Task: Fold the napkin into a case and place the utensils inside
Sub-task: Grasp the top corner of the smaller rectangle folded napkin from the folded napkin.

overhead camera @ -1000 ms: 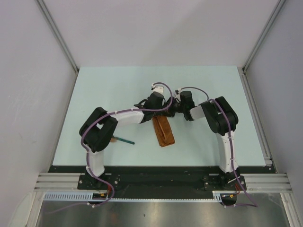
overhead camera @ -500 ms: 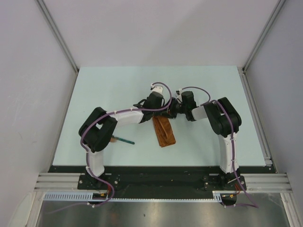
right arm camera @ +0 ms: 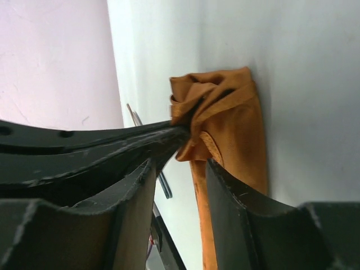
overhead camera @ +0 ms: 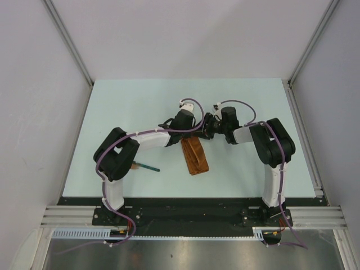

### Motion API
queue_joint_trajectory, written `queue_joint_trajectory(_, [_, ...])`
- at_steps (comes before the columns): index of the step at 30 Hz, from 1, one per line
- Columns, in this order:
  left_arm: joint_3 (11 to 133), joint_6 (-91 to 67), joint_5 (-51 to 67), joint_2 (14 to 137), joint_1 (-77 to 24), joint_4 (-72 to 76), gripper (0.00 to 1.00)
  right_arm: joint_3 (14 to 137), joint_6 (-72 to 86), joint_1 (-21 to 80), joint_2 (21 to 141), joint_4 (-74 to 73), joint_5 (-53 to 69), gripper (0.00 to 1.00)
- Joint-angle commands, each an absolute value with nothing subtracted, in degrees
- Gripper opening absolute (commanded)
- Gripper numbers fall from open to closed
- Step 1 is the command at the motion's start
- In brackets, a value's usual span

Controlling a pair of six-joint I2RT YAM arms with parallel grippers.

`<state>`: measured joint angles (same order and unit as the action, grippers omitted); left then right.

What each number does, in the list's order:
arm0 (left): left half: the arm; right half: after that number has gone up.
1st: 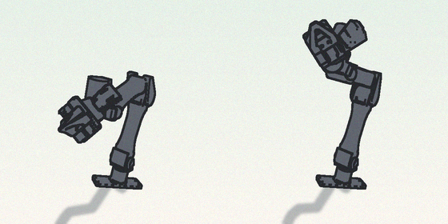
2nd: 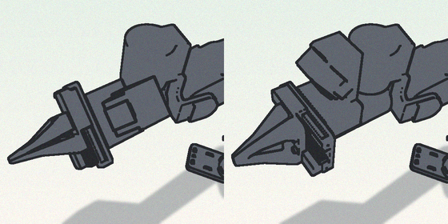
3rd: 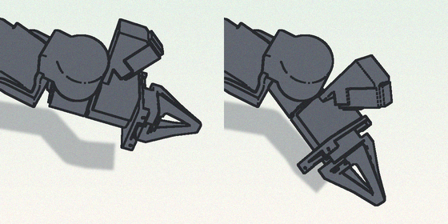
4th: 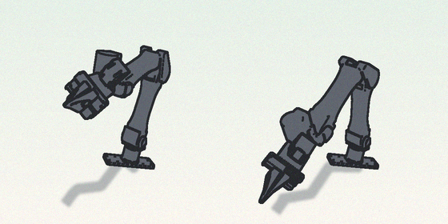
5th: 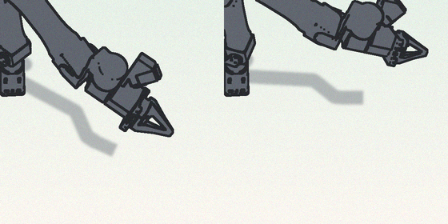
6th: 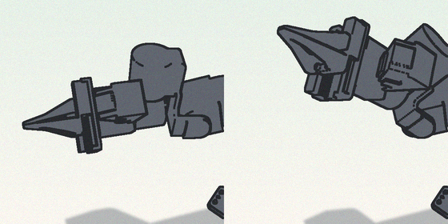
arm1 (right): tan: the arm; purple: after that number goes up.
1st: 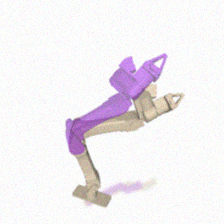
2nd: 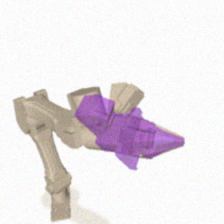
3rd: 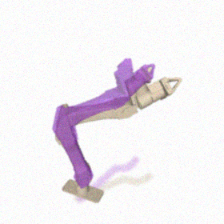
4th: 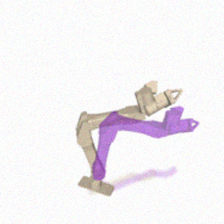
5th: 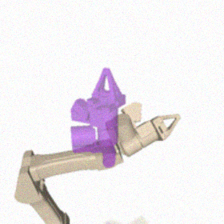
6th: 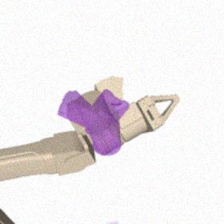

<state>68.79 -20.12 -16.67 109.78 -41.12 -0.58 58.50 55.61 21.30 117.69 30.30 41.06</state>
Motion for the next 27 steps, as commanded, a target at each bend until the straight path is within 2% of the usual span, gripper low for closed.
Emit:
queue_joint_trajectory(1, [68.29, -21.18, -15.38, 107.84, -41.31, -0.26, 0.00, 57.04, 54.23, 20.13, 113.99, 31.73, 42.27, 0.46])
queue_joint_trajectory(4, [68.29, -21.18, -15.47, 107.67, -41.31, -0.26, 0.00, 57.39, 54.40, 19.69, 114.96, 31.90, 42.19, 0.40])
queue_joint_trajectory(5, [68.20, -21.27, -15.47, 107.58, -41.31, -0.26, 0.00, 57.48, 54.93, 19.60, 116.01, 32.51, 42.19, 0.36])
queue_joint_trajectory(6, [68.29, -21.27, -15.47, 107.49, -41.31, -0.26, 0.00, 57.57, 55.37, 19.51, 116.62, 33.13, 42.10, 0.23])
queue_joint_trajectory(7, [68.20, -21.18, -15.47, 107.40, -41.22, -0.26, 0.00, 57.83, 55.46, 19.42, 117.41, 34.44, 42.10, 0.17])
queue_joint_trajectory(9, [68.29, -21.18, -15.56, 107.40, -41.22, -0.26, 0.00, 58.53, 56.68, 19.51, 119.87, 35.59, 42.27, 0.08])
queue_joint_trajectory(11, [68.12, -21.18, -15.21, 107.40, -41.22, -0.26, 0.00, 59.59, 58.26, 19.95, 122.33, 37.96, 43.24, 0.03])
queue_joint_trajectory(14, [68.03, -21.18, -15.03, 107.40, -41.22, -0.18, 0.00, 61.26, 58.45, 21.00, 124.18, 38.67, 43.07, 0.00])
queue_joint_trajectory(27, [67.76, -21.44, -14.59, 107.40, -41.22, 1.31, 0.00, 64.59, 59.59, 22.67, 126.99, 39.11, 42.45, 0.00])
